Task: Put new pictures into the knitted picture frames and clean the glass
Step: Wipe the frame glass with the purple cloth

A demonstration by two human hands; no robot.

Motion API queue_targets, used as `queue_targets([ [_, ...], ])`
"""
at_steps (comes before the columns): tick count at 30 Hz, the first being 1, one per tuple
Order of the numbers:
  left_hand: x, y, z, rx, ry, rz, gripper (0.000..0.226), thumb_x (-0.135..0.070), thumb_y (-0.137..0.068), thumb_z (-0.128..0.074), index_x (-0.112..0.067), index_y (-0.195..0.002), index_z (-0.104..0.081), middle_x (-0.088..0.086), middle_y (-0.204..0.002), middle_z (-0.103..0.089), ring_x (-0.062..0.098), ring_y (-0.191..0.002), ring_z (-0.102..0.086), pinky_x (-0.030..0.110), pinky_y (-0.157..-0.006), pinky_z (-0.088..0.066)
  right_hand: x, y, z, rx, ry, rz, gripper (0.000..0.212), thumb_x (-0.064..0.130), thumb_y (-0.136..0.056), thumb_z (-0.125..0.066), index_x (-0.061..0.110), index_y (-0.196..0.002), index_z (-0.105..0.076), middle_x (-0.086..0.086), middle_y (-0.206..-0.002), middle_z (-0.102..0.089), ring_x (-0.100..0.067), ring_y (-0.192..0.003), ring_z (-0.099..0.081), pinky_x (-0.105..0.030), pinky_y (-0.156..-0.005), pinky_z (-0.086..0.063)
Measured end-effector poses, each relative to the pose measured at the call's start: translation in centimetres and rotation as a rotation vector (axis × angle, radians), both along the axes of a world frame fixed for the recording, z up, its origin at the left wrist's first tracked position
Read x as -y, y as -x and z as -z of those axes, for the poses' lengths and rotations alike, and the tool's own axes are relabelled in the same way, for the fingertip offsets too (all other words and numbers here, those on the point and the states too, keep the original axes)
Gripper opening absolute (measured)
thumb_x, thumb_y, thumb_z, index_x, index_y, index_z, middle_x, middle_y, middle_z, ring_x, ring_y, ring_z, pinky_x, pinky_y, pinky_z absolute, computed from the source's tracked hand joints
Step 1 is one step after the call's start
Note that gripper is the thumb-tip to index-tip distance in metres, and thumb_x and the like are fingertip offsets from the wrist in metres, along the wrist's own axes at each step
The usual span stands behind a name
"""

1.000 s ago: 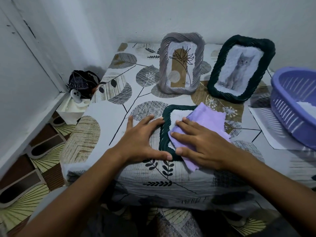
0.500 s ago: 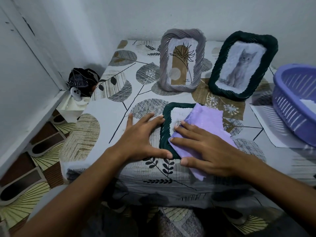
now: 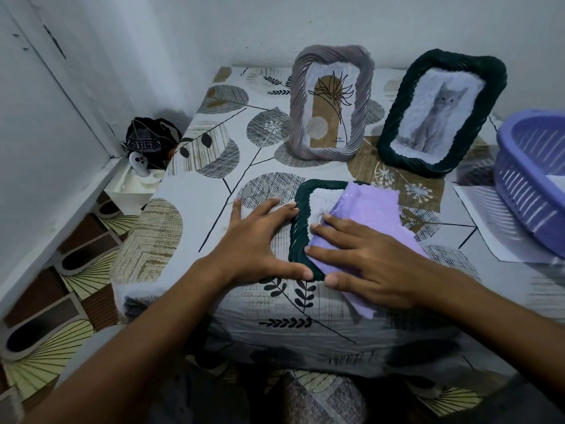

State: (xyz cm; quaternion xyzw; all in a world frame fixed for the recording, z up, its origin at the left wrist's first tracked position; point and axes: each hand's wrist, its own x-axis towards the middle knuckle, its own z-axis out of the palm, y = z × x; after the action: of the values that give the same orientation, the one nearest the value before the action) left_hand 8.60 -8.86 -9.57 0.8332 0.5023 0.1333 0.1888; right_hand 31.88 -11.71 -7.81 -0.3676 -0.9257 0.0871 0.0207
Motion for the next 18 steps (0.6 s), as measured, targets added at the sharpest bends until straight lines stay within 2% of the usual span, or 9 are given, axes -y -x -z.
queue_targets([
  [2,0.0,0.0,-0.1,-0.002,0.000,-0.001,0.117,-0.091,-0.046,-0.050,-0.032,-0.146,-0.032,-0.021,-0.153,-0.025,-0.004,-0.143,-0.004,0.054,-0.115,0.013,0.1,0.0,-0.1,-0.026,0.041,0.004,0.074,0.071,-0.089,-0.009,0.032,-0.145,-0.038,-0.001,-0.158,-0.020,-0.014,-0.148,-0.001,-0.024,-0.116,-0.003],
  [4,0.0,0.0,0.0,-0.001,0.000,-0.001,0.117,-0.091,-0.046,-0.051,-0.032,-0.146,-0.032,-0.021,-0.153,-0.026,-0.004,-0.143,-0.005,0.054,-0.115,0.013,-0.1,-0.1,-0.3,-0.058,0.065,0.004,0.073,0.069,-0.090,-0.011,0.030,-0.142,-0.044,-0.002,-0.157,-0.025,-0.014,-0.148,-0.005,-0.019,-0.114,-0.004],
  [7,0.0,0.0,0.0,0.007,0.004,-0.004,0.117,-0.090,-0.046,-0.052,-0.033,-0.145,-0.032,-0.021,-0.153,-0.026,-0.004,-0.143,-0.005,0.054,-0.115,0.012,-0.2,0.1,-0.1,-0.039,0.010,-0.009,0.074,0.069,-0.091,-0.008,0.029,-0.143,-0.042,-0.004,-0.157,-0.026,-0.017,-0.148,-0.008,-0.023,-0.115,-0.005],
  [10,-0.1,0.0,0.1,-0.001,-0.004,-0.010,0.117,-0.091,-0.045,-0.051,-0.033,-0.145,-0.033,-0.021,-0.153,-0.027,-0.004,-0.143,-0.007,0.054,-0.115,0.011,0.0,-0.3,-0.1,-0.072,0.067,0.001,0.072,0.070,-0.090,-0.010,0.032,-0.142,-0.043,0.002,-0.157,-0.022,-0.009,-0.147,-0.002,-0.018,-0.114,-0.002],
  [14,0.0,0.0,0.0,0.019,0.014,-0.012,0.118,-0.090,-0.043,-0.053,-0.033,-0.144,-0.033,-0.021,-0.152,-0.027,-0.005,-0.143,-0.006,0.053,-0.115,0.014,-0.2,-1.9,-0.9,-0.141,0.142,0.001,0.066,0.070,-0.091,-0.018,0.034,-0.134,-0.053,0.009,-0.154,-0.030,-0.004,-0.145,-0.011,-0.024,-0.117,-0.016],
  [18,0.1,-0.1,-0.2,0.013,0.010,-0.018,0.117,-0.089,-0.044,-0.052,-0.035,-0.145,-0.030,-0.014,-0.154,-0.028,-0.001,-0.144,-0.008,0.053,-0.115,0.013,-0.2,-1.4,-0.1,-0.075,0.056,-0.039,0.064,0.066,-0.093,-0.018,0.033,-0.141,-0.045,0.003,-0.156,-0.023,-0.009,-0.146,-0.007,-0.012,-0.113,0.001],
])
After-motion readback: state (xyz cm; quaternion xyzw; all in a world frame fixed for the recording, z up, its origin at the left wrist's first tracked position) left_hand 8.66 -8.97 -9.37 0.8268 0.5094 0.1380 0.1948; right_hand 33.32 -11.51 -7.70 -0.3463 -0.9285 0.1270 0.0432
